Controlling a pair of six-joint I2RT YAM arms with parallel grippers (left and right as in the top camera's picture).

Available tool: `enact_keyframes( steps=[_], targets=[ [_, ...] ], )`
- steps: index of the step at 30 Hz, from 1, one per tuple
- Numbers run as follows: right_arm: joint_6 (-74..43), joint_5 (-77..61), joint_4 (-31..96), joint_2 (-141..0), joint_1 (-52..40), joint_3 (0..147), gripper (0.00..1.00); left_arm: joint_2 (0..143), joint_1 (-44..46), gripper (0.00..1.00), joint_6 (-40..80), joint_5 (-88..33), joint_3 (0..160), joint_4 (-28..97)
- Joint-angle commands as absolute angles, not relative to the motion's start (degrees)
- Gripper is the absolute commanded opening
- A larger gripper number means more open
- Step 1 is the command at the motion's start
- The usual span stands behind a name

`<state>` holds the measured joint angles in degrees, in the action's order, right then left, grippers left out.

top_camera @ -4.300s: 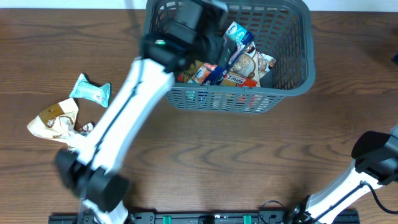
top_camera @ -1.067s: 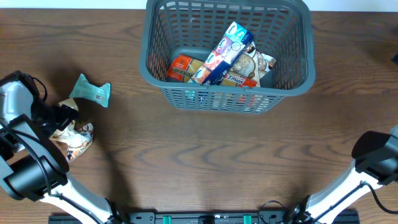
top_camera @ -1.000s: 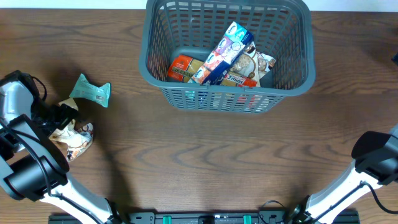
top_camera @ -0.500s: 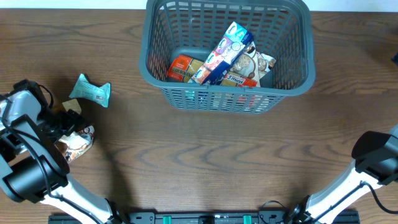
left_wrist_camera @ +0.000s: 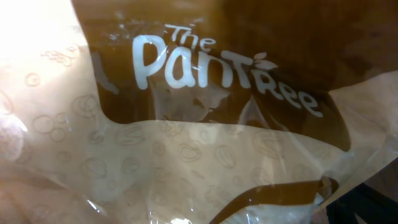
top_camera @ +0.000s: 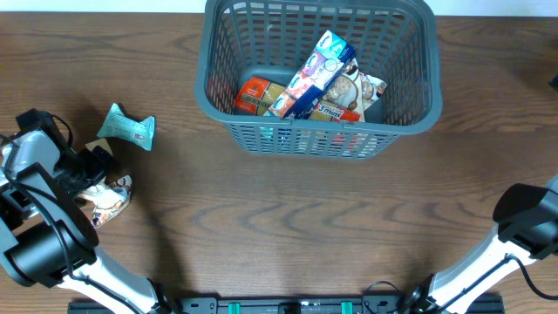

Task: Pack container
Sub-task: 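Lower the left gripper onto the beige Pantree bag and grasp it, then lift the Pantree bag and carry it into the basket with the left gripper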

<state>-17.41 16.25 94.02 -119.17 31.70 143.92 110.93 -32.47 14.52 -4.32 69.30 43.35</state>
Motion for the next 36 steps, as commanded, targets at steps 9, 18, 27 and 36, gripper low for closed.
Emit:
enact_keyframes(
  steps=[9,18,27,36],
  targets=[
    [-18.20,16.47,94.06,-118.41,32.05,143.76,0.99,112.49,-32.45,0.35,13.37,-1.93,67.70,44.62],
    [-18.22,16.47,94.06,-118.41,32.05,143.76,0.99,112.40,-32.38,0.06,15.92,-1.93,67.72,44.69],
    [-18.20,16.47,94.06,-118.41,32.05,143.76,0.99,97.14,-32.05,0.06,15.97,-1.93,71.88,49.56],
    [-18.20,16.47,94.06,-118.41,32.05,143.76,0.99,71.50,-27.97,0.06,16.78,-2.00,83.35,50.37]
  ],
)
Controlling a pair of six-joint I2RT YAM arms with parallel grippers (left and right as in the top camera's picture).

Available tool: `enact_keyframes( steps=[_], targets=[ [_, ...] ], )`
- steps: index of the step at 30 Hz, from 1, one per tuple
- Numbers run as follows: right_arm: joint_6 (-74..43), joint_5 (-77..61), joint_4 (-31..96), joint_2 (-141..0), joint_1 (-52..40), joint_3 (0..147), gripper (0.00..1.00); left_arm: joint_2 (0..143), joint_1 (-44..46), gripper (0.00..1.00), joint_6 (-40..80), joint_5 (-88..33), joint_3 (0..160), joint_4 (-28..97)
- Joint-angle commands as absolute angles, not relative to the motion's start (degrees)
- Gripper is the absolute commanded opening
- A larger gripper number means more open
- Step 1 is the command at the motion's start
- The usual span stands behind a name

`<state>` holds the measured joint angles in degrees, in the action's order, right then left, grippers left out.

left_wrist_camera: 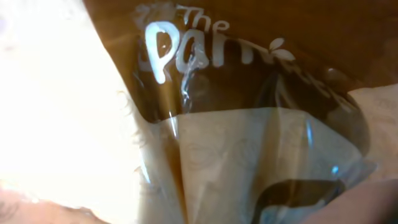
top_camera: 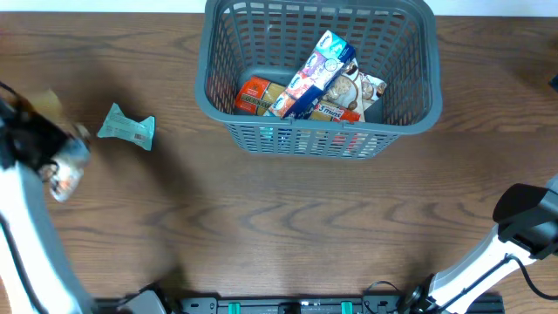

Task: Pack container
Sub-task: 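Lift the Pantree bag and carry it into the basket with the left gripper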

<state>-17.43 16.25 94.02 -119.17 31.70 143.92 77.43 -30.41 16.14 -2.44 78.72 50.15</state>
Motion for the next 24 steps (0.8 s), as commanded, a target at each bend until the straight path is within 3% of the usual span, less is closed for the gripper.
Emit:
enact_keyframes(
  steps=[1,6,13,24],
  targets=[
    [-18.20,16.47,94.06,-118.41,32.05,143.76,0.99,70.02,-26.52,0.06,16.80,-2.02,84.97,50.33],
    [-18.20,16.47,94.06,-118.41,32.05,143.76,0.99,67.61,-14.98,0.06,18.55,-2.20,94.59,47.55],
    [-18.20,16.47,94.06,-118.41,32.05,143.76,0.99,75.70,4.32,0.06,18.65,-2.17,102.32,35.73],
    [-18.22,16.47,94.06,-118.41,32.05,143.76,0.99,95.26,21.10,0.06,20.25,-2.24,107.63,26.46]
  ],
)
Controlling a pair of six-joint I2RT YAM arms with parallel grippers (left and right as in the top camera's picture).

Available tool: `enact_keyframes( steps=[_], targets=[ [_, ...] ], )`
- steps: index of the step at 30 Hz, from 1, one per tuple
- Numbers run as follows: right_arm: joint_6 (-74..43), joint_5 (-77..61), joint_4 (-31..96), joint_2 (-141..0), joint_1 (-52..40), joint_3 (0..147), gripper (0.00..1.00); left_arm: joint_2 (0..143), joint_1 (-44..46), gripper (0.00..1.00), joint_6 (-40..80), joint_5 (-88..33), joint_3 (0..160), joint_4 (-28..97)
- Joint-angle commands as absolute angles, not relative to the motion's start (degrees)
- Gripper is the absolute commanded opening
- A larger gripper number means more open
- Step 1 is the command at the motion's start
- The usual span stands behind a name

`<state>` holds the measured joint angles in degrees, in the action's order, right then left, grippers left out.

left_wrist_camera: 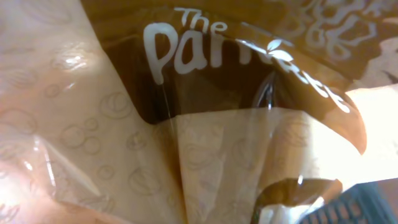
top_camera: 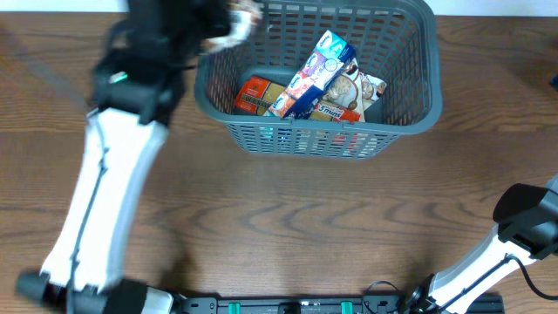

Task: Pack container
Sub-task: 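Lift the Pantree bag and carry it into the basket with the left gripper, then open the left gripper over the basket and move toward the green wipes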

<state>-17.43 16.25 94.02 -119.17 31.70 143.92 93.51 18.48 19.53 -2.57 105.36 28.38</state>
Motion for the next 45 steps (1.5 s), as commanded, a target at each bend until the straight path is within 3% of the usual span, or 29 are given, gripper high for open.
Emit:
enact_keyframes(
  steps=[1,10,20,23,25,27,28,30,31,39,45],
  targets=[
    [-18.20,16.47,94.06,-118.41,32.05,143.76,0.99,96.73,22.17,0.06,20.25,-2.24,107.61,26.04],
    [-18.20,16.47,94.06,-118.41,32.05,143.76,0.99,103.63,28.82,0.06,20.21,-2.35,107.59,26.76],
    [-18.22,16.47,94.06,-118.41,32.05,143.76,0.99,111.90,28.82,0.07,19.86,1.30,107.48,31.55],
    [-18.20,16.47,94.06,-118.41,32.08,143.76,0.99,114.04,28.40,0.17,19.77,3.75,107.48,32.45],
    [-18.20,16.47,94.06,-118.41,32.05,143.76,0.99,114.83,27.92,0.33,19.75,5.52,107.48,32.95],
    [-18.20,16.47,94.06,-118.41,32.05,143.76,0.99,115.00,27.18,0.42,19.11,6.61,107.48,32.99],
    [-18.20,16.47,94.06,-118.41,32.05,143.76,0.99,115.00,26.79,0.49,18.90,6.92,107.48,32.97],
    [-18.20,16.47,94.06,-118.41,32.05,143.76,0.99,114.65,25.78,0.73,18.68,6.96,107.50,32.95],
    [-18.20,16.47,94.06,-118.41,32.05,143.76,0.99,114.50,25.36,0.77,18.63,6.96,107.50,32.99],
    [-18.20,16.47,94.06,-118.41,32.08,143.76,0.99,108.57,24.51,0.85,13.52,7.66,107.53,34.65],
    [-18.20,16.47,94.06,-118.41,32.05,143.76,0.99,97.30,24.43,0.86,13.58,16.40,107.66,36.12]
  ],
)
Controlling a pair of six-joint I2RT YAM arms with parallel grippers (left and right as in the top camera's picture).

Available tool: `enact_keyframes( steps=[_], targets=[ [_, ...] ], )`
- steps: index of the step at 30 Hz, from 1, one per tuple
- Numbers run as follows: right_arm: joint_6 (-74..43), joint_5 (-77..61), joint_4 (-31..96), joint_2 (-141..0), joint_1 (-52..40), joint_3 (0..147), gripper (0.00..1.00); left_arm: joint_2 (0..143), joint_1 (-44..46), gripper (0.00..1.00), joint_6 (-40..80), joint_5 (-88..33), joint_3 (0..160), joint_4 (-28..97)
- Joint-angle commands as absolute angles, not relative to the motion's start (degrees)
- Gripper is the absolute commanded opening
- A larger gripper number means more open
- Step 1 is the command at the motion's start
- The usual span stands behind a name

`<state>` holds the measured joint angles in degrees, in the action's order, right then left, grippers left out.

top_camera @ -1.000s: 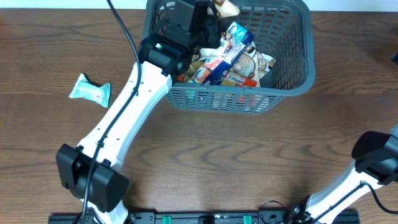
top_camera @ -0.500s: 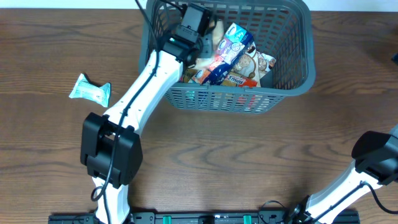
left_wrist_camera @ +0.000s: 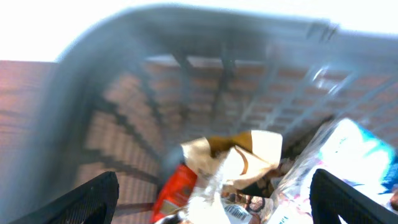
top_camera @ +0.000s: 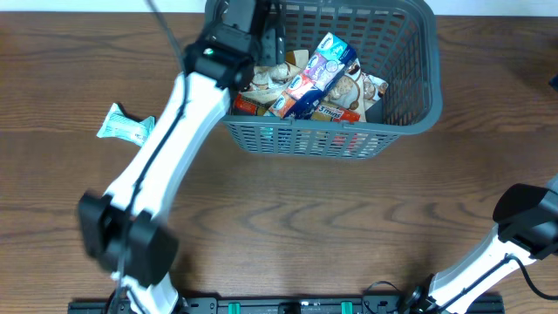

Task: Pack container
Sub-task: 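Open the left gripper over the basket and move toward the green wipes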

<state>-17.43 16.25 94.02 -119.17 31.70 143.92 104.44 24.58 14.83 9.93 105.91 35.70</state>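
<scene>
The grey mesh basket stands at the back of the table. My left gripper hangs open over its left end, its dark fingers spread wide apart with nothing between them. Below them the brown and cream snack pouch lies loose in the basket, on top of a red packet and beside a blue and white carton. The same pouch shows in the overhead view next to the arm. A teal packet lies on the table at the left. My right gripper is out of view.
Several other snack packs fill the basket's floor. Part of the right arm stands at the table's right front corner. The wooden table runs in front of the basket.
My left gripper was shut on the snack pouch at the basket's left rim. Now it is open over the basket and the pouch lies inside, among the other packs.
My left gripper was down on the snack pouch at the table's far left, near the teal packet. Then it held the pouch off the table, later at the basket's left rim. Now the pouch lies in the basket and the gripper is open.
</scene>
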Motion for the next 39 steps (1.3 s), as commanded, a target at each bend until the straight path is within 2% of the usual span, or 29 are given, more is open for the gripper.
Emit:
enact_keyframes(
  steps=[1,9,15,17,20,24,31,39],
  targets=[
    [-18.20,16.47,94.06,-118.41,32.05,143.76,0.99,95.00,24.38,0.86,13.63,18.41,107.66,36.51],
    [-18.22,16.47,94.08,-118.41,32.05,143.76,0.99,81.78,20.95,0.87,20.34,39.13,107.66,44.66],
    [-18.20,16.47,94.06,-118.41,32.05,143.79,0.99,81.34,12.71,0.87,28.58,39.44,107.59,59.31],
    [-18.20,16.47,94.06,-118.41,32.08,143.76,0.99,82.32,9.89,0.87,33.87,37.91,107.59,64.38],
    [-18.20,16.47,94.06,-118.41,32.05,143.76,0.99,84.42,5.41,0.85,48.49,35.31,107.59,71.72],
    [-18.20,16.47,94.06,-118.41,32.08,143.76,0.99,88.27,0.10,0.85,60.80,29.32,107.59,73.34],
    [-18.20,16.47,94.06,-118.41,32.05,143.76,0.99,96.97,-4.69,0.85,69.49,20.10,107.59,68.49],
    [-18.20,16.47,94.06,-118.41,32.05,143.76,0.99,110.17,-7.40,0.85,69.97,8.36,107.59,65.10]
  ],
)
